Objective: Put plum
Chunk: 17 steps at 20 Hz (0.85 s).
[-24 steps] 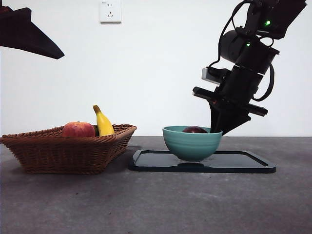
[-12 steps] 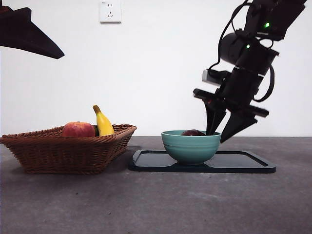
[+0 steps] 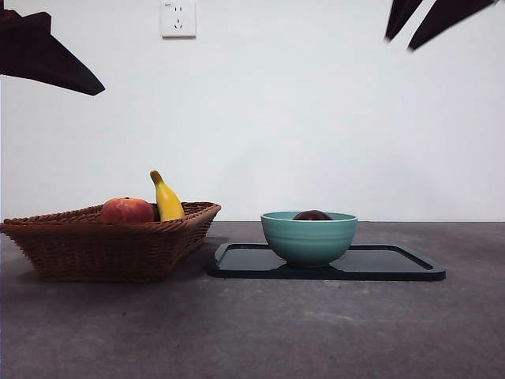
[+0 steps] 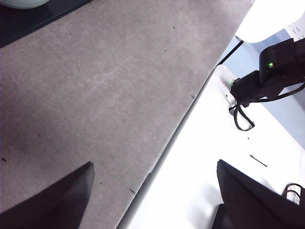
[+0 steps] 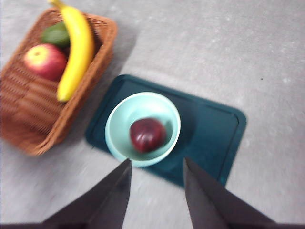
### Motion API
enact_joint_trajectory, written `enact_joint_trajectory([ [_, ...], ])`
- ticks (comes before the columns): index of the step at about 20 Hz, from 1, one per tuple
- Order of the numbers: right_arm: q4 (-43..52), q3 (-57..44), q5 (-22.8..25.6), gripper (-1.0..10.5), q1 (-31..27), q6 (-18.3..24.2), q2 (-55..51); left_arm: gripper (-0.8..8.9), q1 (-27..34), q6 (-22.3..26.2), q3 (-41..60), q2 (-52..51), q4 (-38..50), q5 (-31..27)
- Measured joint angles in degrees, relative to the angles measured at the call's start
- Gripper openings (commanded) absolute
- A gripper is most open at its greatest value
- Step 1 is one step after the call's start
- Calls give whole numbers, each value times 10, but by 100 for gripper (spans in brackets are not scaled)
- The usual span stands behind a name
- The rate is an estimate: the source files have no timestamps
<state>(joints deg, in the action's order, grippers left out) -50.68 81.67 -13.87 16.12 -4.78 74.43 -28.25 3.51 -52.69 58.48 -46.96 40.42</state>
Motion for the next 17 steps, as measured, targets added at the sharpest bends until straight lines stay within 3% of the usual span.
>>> enact_joint_trajectory([
  [4,-13,-53,-40,175,12,3,-85,404,0,0,0,0,0,0],
  [11,10,-231,-45,175,63,4,-235,404,0,0,0,0,1,0],
  [17,12,-332,-81,175,93,3,-317,404,0,0,0,0,19,0],
])
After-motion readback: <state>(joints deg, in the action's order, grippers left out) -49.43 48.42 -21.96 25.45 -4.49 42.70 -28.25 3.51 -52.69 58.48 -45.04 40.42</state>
